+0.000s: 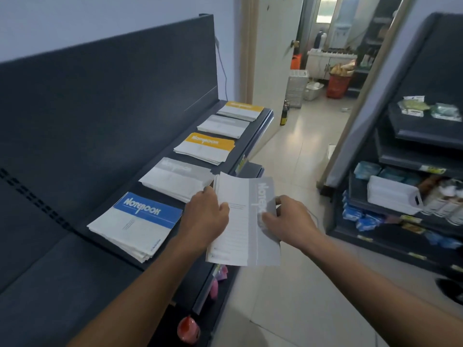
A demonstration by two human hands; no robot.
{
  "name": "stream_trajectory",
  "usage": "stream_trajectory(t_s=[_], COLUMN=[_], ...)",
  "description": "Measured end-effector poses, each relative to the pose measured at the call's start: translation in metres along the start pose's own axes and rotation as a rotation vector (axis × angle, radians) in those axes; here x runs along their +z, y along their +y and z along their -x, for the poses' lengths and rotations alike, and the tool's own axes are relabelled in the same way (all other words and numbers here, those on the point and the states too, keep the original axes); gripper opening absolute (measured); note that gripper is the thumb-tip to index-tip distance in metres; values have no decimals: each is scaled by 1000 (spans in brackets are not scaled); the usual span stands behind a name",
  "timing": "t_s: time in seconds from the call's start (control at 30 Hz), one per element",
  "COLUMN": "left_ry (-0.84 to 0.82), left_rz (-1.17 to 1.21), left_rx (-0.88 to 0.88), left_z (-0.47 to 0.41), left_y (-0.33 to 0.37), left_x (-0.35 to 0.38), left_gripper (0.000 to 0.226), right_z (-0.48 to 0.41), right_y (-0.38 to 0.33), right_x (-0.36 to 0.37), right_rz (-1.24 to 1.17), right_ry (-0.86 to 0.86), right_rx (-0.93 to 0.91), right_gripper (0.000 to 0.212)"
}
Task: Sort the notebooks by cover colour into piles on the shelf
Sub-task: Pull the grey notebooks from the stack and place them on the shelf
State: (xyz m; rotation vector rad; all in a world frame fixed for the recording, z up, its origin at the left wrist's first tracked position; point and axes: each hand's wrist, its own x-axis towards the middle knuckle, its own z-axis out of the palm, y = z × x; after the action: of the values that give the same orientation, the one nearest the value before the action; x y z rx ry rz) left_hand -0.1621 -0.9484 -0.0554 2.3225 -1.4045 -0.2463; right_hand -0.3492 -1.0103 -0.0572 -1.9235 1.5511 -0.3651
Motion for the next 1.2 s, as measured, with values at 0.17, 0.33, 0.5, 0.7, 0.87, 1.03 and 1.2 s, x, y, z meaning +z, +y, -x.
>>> stream_trajectory(t_s=[0.17,0.33,0.5,0.7,0.87,1.03,1.2], left_ry=[10,9,72,144,232,271,294], left_rz=[20,3,79,170,231,245,236], left_rx=[-36,-156,-289,-489,-619,-742,-843], left_z=[-41,-78,-104,-117,-134,-157,-175], left_y=[23,49,67,56,30,-8,-44], left_x=[22,42,42,34,24,17,18], left_gripper=[37,33,36,29,20,22,27], right_z=[-56,-116,-172,-222,-264,-291,-315], right_y=[15,30,28,4,-43,-94,-135], right_x=[-15,-33,-42,-27,-7,23,59], right_rz=[-39,-34,-33,7,47,108,186], right_ry=[-68,-145,-221,-314,-403,-446,-501], right_rx=[-28,-91,-195,-316,-437,-542,-654], right_gripper=[32,28,26,19,23,32,36])
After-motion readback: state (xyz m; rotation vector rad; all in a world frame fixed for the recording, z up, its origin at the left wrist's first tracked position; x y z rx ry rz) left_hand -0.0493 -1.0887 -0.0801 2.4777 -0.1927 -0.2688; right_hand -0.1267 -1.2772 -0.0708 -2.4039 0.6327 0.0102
